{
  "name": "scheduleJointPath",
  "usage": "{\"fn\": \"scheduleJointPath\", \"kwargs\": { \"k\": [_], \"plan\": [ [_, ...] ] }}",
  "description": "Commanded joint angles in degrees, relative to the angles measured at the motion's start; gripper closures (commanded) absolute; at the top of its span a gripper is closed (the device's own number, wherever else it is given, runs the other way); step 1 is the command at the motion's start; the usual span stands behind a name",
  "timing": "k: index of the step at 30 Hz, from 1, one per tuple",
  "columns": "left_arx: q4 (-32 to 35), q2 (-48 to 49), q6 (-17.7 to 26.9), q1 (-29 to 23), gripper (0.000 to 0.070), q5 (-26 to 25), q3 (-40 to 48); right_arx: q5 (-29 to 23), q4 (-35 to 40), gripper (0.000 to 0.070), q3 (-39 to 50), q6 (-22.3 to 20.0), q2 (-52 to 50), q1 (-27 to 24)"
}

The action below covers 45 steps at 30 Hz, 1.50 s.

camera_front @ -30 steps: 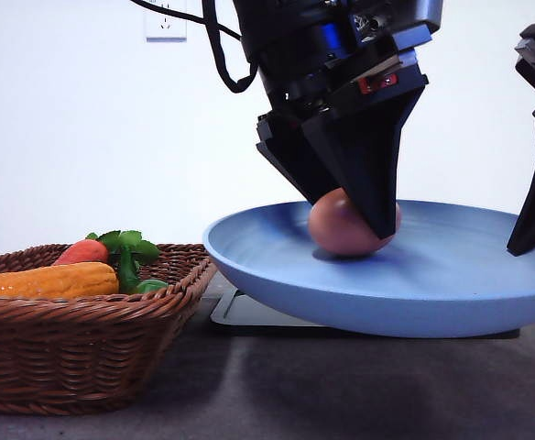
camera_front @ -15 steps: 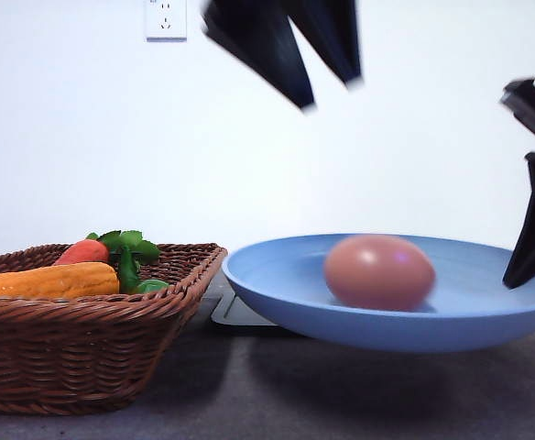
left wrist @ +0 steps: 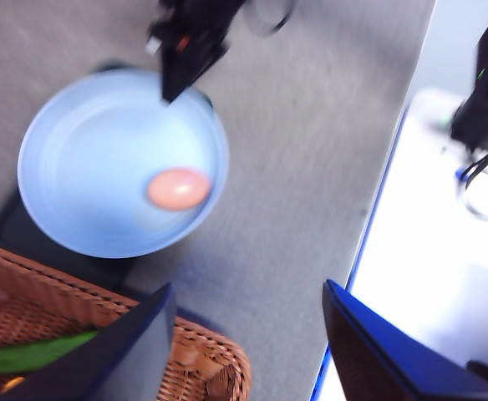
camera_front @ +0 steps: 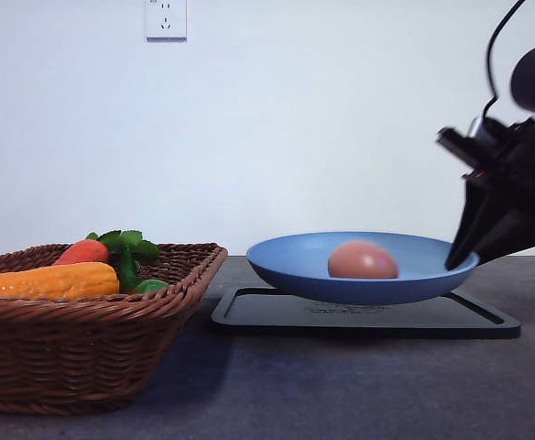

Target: Transfer egg from basket to plate and serve

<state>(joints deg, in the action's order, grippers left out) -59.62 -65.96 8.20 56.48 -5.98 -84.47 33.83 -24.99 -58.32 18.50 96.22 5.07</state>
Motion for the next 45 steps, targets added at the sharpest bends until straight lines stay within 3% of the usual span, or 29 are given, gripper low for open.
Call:
{"fn": "scheduleJointPath", "kwargs": {
  "k": [1, 12, 14, 18, 20, 30, 37, 41, 45],
  "plan": [
    [0.4, 1.5, -1.1, 0.4, 0.0341, -0.1, -1.0, 0.5, 0.4, 0.0700, -2.6, 0.6, 3.2, -0.2],
    [0.4, 9.1, -1.9, 0.4, 0.0341, 0.0, -1.0, -0.2, 0.6, 0.0697, -6.3, 0.1, 11.0, -0.7],
    [0.4, 9.4, -1.9, 0.4, 0.0341, 0.1, -1.0, -0.8, 1.2, 0.0644, -6.3, 0.0, 11.0, -0.7],
    [0.4, 9.5, -1.9, 0.4, 0.0341, 0.1, -1.0, -0.9, 1.6, 0.0460, -6.3, -0.4, 11.0, -1.0],
    [0.5, 9.3, -1.9, 0.4, 0.0341, 0.1, -1.0, -0.8, 2.4, 0.0447, -6.3, -1.7, 10.9, -1.3],
    [1.0, 7.8, -1.7, 0.4, 0.0349, 2.3, -1.0, -0.7, 2.4, 0.0447, -6.3, -4.1, 7.2, -5.9],
    [2.3, 3.5, -1.6, -1.1, 0.0530, 9.9, -1.0, -0.6, -1.7, 0.0460, -6.3, -9.2, -0.5, -9.2],
    [3.9, 0.1, -1.2, -4.3, 0.0682, 10.1, -1.0, -0.7, -5.9, 0.0558, -6.3, -10.4, -5.4, -9.2],
    [5.5, -3.7, -1.2, -9.2, 0.0700, 10.1, -1.0, -1.1, -11.4, 0.0657, -6.3, -11.7, -10.1, -8.3]
  ]
}}
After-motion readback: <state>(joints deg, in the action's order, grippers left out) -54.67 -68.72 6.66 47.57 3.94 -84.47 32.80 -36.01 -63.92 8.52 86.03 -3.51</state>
